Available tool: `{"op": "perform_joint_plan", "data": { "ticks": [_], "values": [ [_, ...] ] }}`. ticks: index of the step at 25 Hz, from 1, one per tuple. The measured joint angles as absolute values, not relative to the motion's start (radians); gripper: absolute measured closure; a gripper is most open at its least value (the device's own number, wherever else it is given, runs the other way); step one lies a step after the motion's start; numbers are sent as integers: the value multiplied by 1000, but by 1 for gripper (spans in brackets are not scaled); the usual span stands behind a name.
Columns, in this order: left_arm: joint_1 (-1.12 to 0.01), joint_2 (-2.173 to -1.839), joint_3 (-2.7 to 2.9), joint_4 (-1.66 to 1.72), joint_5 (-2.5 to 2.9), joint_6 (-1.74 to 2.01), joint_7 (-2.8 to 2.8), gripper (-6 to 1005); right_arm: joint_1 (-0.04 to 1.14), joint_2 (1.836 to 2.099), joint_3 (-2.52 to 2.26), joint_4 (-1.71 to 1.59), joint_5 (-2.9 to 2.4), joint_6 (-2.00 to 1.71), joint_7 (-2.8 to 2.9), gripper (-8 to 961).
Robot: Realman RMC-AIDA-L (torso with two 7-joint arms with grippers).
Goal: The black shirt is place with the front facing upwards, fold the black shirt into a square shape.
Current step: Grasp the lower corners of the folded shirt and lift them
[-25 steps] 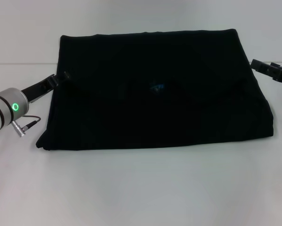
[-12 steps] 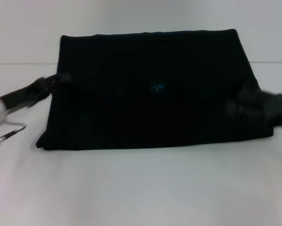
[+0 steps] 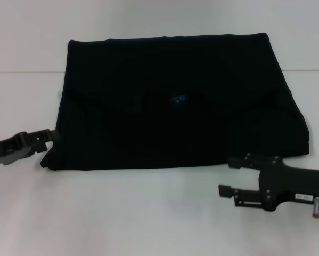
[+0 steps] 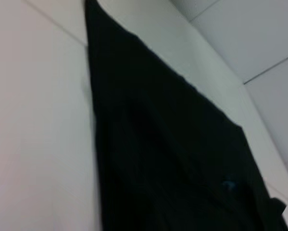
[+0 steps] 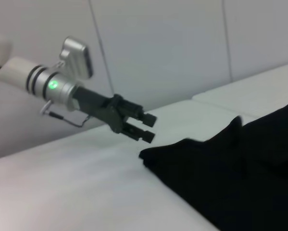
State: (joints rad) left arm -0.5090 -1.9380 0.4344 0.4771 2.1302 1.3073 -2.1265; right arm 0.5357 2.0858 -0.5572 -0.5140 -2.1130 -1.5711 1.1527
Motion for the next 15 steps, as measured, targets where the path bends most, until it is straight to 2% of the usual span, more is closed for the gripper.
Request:
{"op": "perform_joint_plan", "data": {
  "ticks": [11,15],
  "values": [
    [-514,-1941,480,478,2152,1218,-2121,295,541,2087,-575,-494,-2115,-1572,1148,148],
    [-513,-1947,514,474,2153,1209,-2127,246,541,2088,-576,-493,-2115,-1573,1151,148]
  ]
}}
